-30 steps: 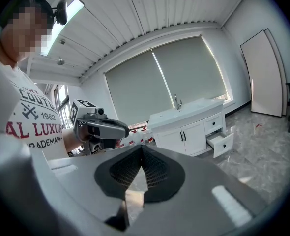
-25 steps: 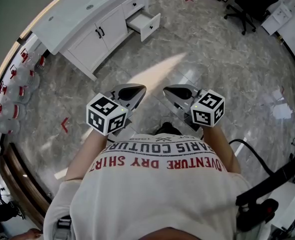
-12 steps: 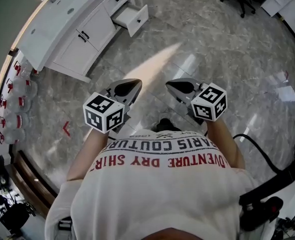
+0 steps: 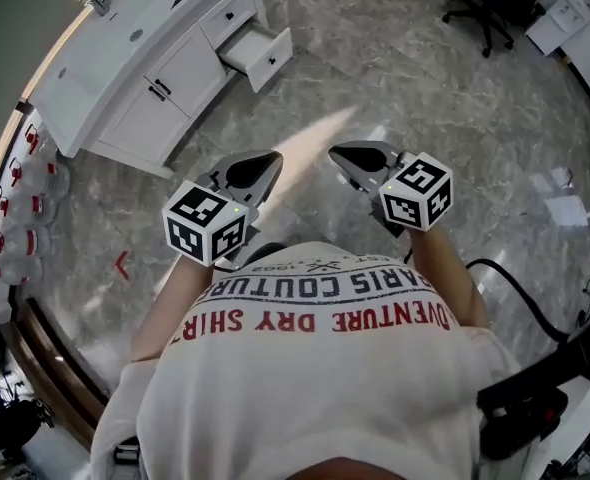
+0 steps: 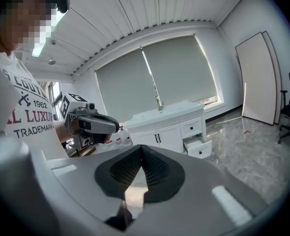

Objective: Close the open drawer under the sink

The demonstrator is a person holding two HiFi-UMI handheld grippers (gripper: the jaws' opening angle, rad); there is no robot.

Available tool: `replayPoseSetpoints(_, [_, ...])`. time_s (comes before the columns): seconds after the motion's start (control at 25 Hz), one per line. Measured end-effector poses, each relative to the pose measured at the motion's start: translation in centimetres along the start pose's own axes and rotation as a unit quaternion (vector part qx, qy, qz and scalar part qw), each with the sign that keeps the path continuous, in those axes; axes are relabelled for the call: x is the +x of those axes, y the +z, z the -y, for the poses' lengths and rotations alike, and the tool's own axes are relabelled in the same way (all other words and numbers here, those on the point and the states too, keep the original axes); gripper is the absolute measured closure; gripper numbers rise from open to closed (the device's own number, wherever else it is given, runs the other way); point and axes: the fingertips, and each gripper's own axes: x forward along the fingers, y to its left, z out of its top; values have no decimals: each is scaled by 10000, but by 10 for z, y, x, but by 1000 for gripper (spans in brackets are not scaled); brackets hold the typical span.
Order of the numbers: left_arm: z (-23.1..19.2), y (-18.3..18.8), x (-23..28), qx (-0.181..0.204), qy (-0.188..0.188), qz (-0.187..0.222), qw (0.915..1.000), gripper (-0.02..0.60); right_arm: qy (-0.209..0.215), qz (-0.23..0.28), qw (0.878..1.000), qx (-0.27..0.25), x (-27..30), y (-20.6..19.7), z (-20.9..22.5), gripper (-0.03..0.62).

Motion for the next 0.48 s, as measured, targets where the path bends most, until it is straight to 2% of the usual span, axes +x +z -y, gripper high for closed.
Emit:
replayPoseSetpoints(0.28, [-63, 8, 3, -150, 237, 140, 9995, 580, 85, -60, 9997, -220, 50, 27, 28, 592])
replayPoseSetpoints(0.48, [-141, 11, 38, -365, 240, 98, 9990, 580, 237, -218, 9995, -72, 111, 38, 77, 592])
